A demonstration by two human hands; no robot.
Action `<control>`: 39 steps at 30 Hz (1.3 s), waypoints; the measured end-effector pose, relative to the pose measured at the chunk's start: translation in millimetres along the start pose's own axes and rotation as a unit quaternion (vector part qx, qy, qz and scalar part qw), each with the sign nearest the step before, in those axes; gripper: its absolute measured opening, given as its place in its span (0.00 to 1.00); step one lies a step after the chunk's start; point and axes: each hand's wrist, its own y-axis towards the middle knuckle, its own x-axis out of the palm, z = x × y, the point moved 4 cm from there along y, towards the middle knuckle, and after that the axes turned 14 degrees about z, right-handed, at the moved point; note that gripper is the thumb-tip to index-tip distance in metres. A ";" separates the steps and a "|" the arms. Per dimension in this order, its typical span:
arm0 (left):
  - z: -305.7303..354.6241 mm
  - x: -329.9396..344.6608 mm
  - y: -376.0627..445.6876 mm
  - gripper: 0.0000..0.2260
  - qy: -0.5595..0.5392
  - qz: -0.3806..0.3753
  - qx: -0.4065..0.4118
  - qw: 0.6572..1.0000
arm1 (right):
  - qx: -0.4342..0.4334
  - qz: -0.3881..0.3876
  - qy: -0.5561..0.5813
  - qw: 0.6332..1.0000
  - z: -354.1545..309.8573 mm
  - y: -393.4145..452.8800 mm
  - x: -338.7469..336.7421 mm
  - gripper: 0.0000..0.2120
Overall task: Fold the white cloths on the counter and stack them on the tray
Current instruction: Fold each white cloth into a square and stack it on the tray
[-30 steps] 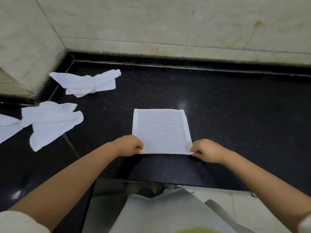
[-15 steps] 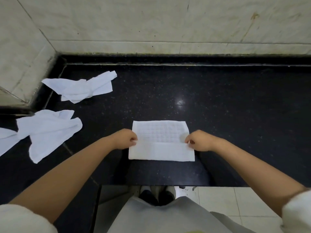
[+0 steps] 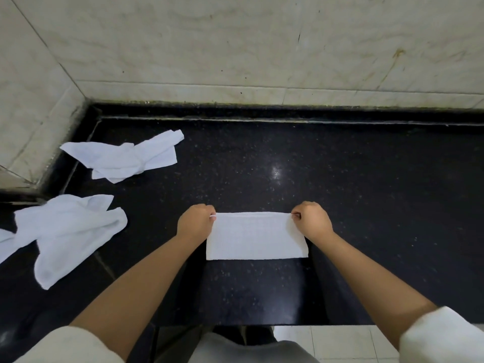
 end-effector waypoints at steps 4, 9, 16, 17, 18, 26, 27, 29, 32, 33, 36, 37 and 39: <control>-0.7 7.2 0.2 0.09 0.024 -0.011 0.015 1.000 | -0.030 -0.023 -0.066 0.997 -1.9 1.2 9.2 0.13; -0.1 10.6 3.5 0.10 0.042 -0.009 0.055 0.998 | -0.082 -0.044 -0.124 0.988 -5.5 4.5 17.5 0.14; 5.0 11.0 9.9 0.09 0.078 -0.011 0.092 0.993 | -0.060 -0.034 -0.104 0.992 -5.7 7.9 17.8 0.10; 6.0 10.9 11.1 0.09 0.080 -0.010 0.095 0.992 | -0.058 -0.038 -0.094 0.993 -5.0 9.8 17.5 0.10; 6.7 11.2 11.9 0.09 0.081 -0.011 0.099 0.992 | -0.055 -0.045 -0.082 0.994 -4.2 11.3 16.6 0.09; 16.6 11.8 8.6 0.09 0.171 -0.054 0.161 0.971 | -0.114 -0.093 -0.102 0.984 -2.5 11.0 11.0 0.13; 18.4 4.8 11.1 0.07 0.160 -0.027 0.167 0.973 | -0.116 -0.072 -0.100 0.986 -3.6 12.6 4.7 0.13; 21.3 -11.7 19.6 0.04 0.096 0.058 0.189 0.976 | -0.115 0.020 -0.065 0.991 -7.5 19.5 -16.0 0.11; 22.2 -41.5 32.5 0.13 0.003 0.155 0.211 0.965 | -0.109 0.206 0.018 0.972 -13.4 27.3 -56.0 0.08; 25.6 -52.8 34.2 0.14 -0.008 0.181 0.225 0.957 | -0.114 0.263 0.046 0.957 -15.2 26.1 -67.4 0.09; 30.6 -67.9 30.8 0.12 -0.009 0.212 0.274 0.938 | -0.123 0.358 0.093 0.921 -17.4 10.7 -83.5 0.05; 28.7 -63.5 25.0 0.12 -0.004 0.210 0.291 0.933 | -0.121 0.364 0.096 0.918 -14.7 4.2 -81.6 0.05; 22.9 -44.5 8.3 0.13 0.015 0.187 0.324 0.927 | -0.129 0.333 0.081 0.931 -6.5 -11.6 -64.5 0.06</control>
